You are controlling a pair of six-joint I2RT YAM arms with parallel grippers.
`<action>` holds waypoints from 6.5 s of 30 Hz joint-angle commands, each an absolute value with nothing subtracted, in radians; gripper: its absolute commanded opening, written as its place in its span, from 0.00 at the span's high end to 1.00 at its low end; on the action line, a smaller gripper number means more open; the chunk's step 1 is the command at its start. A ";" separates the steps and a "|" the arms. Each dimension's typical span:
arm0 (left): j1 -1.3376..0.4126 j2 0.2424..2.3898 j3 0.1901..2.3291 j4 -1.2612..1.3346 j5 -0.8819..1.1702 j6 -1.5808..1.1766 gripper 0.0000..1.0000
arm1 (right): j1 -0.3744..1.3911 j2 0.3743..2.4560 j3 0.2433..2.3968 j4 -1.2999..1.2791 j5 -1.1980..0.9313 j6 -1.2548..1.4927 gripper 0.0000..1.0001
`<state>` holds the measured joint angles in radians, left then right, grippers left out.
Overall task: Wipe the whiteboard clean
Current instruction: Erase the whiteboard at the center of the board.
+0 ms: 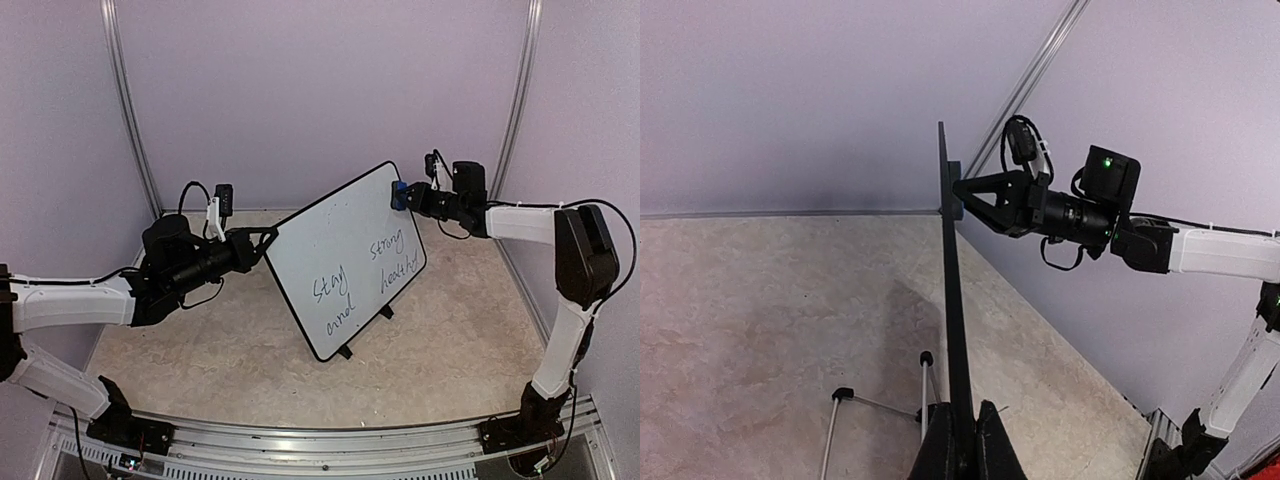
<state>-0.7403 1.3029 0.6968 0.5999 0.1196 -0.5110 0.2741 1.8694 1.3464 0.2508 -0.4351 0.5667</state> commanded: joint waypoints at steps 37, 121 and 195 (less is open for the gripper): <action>-0.805 1.263 0.744 0.537 0.240 -0.442 1.00 | 0.654 1.700 1.060 0.163 -0.179 0.223 0.74; -0.805 1.322 0.590 0.728 0.335 -0.405 1.00 | 1.133 1.601 1.095 -0.018 0.464 0.260 0.75; -0.796 1.326 0.584 0.746 0.356 -0.427 1.00 | 1.044 1.576 1.012 0.013 0.552 0.279 0.76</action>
